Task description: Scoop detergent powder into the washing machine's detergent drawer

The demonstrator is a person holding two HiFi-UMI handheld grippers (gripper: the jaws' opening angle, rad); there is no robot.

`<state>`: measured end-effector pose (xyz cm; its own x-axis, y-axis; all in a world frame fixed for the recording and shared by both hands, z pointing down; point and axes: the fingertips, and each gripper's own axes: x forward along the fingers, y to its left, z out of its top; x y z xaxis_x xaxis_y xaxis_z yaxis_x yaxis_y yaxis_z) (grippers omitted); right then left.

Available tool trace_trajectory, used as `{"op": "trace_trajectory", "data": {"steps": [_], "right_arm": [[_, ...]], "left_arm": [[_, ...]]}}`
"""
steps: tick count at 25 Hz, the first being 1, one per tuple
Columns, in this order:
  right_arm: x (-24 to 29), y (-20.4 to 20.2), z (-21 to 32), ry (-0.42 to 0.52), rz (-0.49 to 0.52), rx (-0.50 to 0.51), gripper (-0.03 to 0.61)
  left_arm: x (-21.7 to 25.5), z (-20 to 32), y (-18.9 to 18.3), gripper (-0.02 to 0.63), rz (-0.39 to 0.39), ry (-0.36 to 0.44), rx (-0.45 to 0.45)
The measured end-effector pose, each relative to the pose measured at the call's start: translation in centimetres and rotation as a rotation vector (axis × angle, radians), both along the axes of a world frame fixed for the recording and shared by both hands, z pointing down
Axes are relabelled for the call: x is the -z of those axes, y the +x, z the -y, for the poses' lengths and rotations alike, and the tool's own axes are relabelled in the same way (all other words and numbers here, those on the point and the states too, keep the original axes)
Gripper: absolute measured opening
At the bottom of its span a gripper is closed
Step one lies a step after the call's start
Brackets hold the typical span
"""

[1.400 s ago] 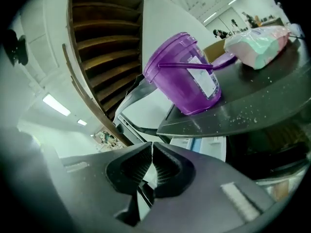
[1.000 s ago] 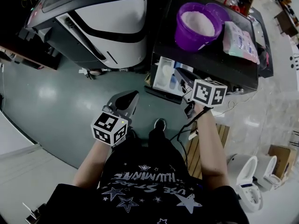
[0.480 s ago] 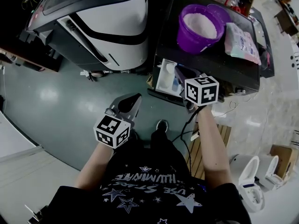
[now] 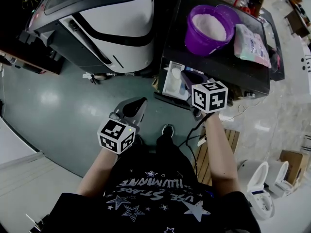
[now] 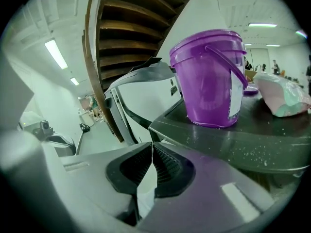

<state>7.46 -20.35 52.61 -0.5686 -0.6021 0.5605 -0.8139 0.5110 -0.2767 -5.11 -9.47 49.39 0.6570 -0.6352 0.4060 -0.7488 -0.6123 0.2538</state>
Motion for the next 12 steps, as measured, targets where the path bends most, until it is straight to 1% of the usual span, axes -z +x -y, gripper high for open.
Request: {"op": "trace_trajectory", "data": {"steps": [9, 12], "right_arm": [[-0.2, -1.1, -1.9, 0.086, -0.169, 0.097, 0.035], [-0.3, -1.2, -2.4, 0.110, -0.212, 0.113, 0.035]], "left_arm": [[0.2, -0.3, -0.4, 0.002, 0.000, 0.010, -0.020], [0.2, -0.4, -0.5, 0.002, 0.001, 0.012, -0.026]]}}
